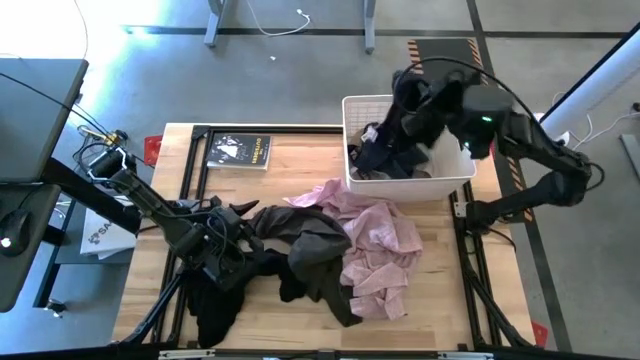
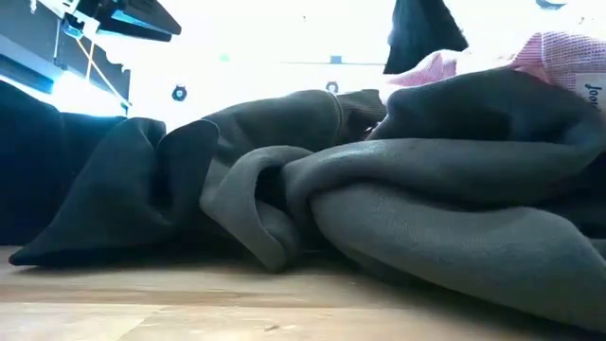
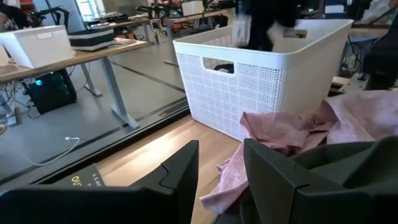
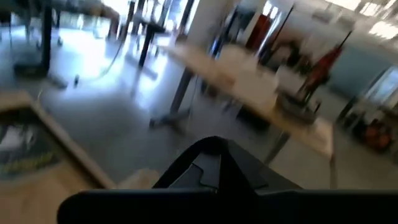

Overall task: Sort clothes
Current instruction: Put the black boxer into the white bin

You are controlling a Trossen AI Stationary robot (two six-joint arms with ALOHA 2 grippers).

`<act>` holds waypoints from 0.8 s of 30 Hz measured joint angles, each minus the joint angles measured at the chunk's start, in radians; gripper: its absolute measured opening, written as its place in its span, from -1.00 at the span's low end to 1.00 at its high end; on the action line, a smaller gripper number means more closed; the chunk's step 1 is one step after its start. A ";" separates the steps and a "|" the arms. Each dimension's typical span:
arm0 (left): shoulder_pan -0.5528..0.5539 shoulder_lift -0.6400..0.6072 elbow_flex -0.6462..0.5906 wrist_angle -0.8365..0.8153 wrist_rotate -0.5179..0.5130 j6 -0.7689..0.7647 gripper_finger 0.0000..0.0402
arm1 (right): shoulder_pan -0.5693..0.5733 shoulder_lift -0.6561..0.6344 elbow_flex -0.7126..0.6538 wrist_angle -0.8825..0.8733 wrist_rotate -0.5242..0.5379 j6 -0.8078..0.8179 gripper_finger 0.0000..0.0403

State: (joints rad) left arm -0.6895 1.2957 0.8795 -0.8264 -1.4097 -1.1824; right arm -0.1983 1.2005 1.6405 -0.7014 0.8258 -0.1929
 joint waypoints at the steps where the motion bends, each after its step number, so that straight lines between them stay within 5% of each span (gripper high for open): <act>1: 0.006 0.000 0.000 0.019 0.010 0.022 -0.38 | -0.042 0.008 0.000 -0.083 -0.054 0.070 -1.00; 7: 0.032 0.000 0.000 0.091 0.070 0.122 -0.38 | -0.229 0.052 -0.101 -0.323 -0.284 0.244 -1.00; 24: 0.048 0.000 0.000 0.092 0.099 0.131 -0.38 | -0.532 0.051 -0.819 0.033 -0.683 0.351 -1.00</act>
State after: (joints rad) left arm -0.6415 1.2957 0.8795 -0.7345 -1.3109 -1.0515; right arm -0.7303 1.2518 0.8213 -0.6686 0.1427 0.1578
